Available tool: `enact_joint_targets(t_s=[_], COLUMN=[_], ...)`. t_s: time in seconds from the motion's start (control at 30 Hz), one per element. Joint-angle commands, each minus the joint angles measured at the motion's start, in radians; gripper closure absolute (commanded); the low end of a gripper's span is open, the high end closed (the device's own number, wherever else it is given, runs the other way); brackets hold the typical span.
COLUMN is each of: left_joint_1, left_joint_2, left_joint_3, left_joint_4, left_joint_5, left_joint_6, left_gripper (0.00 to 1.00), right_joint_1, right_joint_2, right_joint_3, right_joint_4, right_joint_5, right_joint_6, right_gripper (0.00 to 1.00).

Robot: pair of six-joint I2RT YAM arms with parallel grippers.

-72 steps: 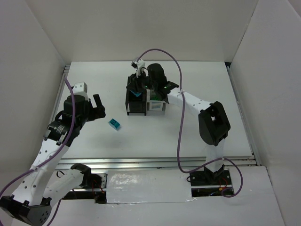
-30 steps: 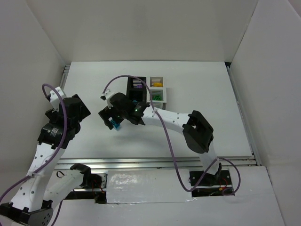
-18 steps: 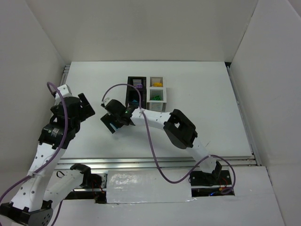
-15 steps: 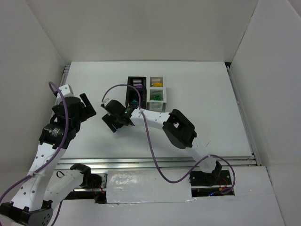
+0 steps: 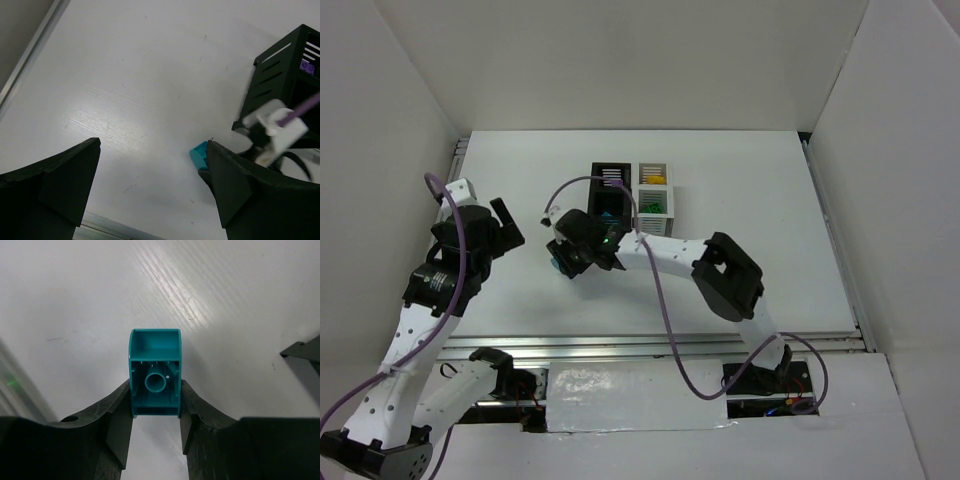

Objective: Sort the legos into containers by color

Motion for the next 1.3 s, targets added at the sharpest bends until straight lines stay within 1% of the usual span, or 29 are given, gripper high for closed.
enact_joint_targets(t_s=[0.0,0.07,0.1,0.27,0.33,0.37,0.4,0.47,0.5,0.53,0.57,0.6,0.63,0.73,0.77,0.83,0.93,1.03,1.07,1.27], left_joint_1=[0.005,0.005,0.005,0.005,0.005,0.005,0.005,0.005,0.005,0.005,0.005,0.005,0.005,0.005,0.005,0.005,0.005,0.005,0.005,0.005], left_joint_2=[-0.022,-0.019,-0.017,-0.009,-0.009,-0.009,-0.009,-0.009,-0.009,-0.009,-0.008,-0.008,-0.008,-0.005,0.000,0.006,0.009,0.011,0.012,0.017], left_joint_3=[0.019,0.016,0.015,0.007,0.003,0.001,-0.001,-0.004,-0.005,-0.007,-0.008,-0.008,-0.008,-0.010,-0.010,-0.011,-0.011,-0.011,-0.011,-0.011], left_joint_4=[0.004,0.014,0.018,0.044,0.050,0.055,0.058,0.067,0.070,0.073,0.075,0.077,0.078,0.083,0.086,0.089,0.089,0.090,0.089,0.092], left_joint_5=[-0.054,-0.038,-0.032,0.029,0.042,0.051,0.055,0.074,0.080,0.083,0.089,0.092,0.094,0.106,0.112,0.127,0.131,0.132,0.135,0.146], left_joint_6=[-0.012,-0.003,0.002,0.027,0.031,0.034,0.036,0.045,0.047,0.050,0.054,0.056,0.057,0.065,0.068,0.074,0.077,0.080,0.080,0.085], left_gripper=[0.00,0.00,0.01,0.00,0.01,0.01,0.00,0.00,0.00,0.00,0.00,0.01,0.00,0.00,0.00,0.01,0.00,0.00,0.01,0.00], right_joint_1=[-0.030,-0.046,-0.050,-0.090,-0.135,-0.155,-0.197,-0.242,-0.260,-0.285,-0.291,-0.293,-0.291,-0.294,-0.296,-0.300,-0.308,-0.307,-0.305,-0.308], right_joint_2=[-0.268,-0.327,-0.367,-0.427,-0.427,-0.418,-0.408,-0.367,-0.350,-0.329,-0.286,-0.267,-0.252,-0.215,-0.191,-0.155,-0.105,-0.124,-0.129,-0.126], right_joint_3=[-0.036,-0.064,-0.064,-0.012,0.008,0.017,0.043,0.079,0.121,0.155,0.187,0.245,0.264,0.267,0.269,0.301,0.329,0.268,0.237,0.224], right_joint_4=[0.178,0.179,0.171,0.067,0.036,0.027,0.001,-0.038,-0.077,-0.111,-0.145,-0.201,-0.217,-0.174,-0.164,-0.177,-0.214,-0.174,-0.153,-0.160], right_joint_5=[-0.068,-0.065,-0.027,0.094,0.125,0.123,0.096,0.048,0.024,-0.028,-0.050,-0.064,-0.065,-0.027,0.017,0.042,0.033,0.008,0.014,0.019], right_joint_6=[0.025,0.018,0.004,-0.064,-0.090,-0.094,-0.101,-0.108,-0.127,-0.140,-0.145,-0.201,-0.217,-0.229,-0.231,-0.228,-0.213,-0.200,-0.194,-0.187], right_gripper=[1.00,1.00,1.00,0.99,1.00,1.00,1.00,1.00,1.00,1.00,1.00,1.00,0.99,0.97,0.97,0.97,0.96,0.90,0.85,0.80])
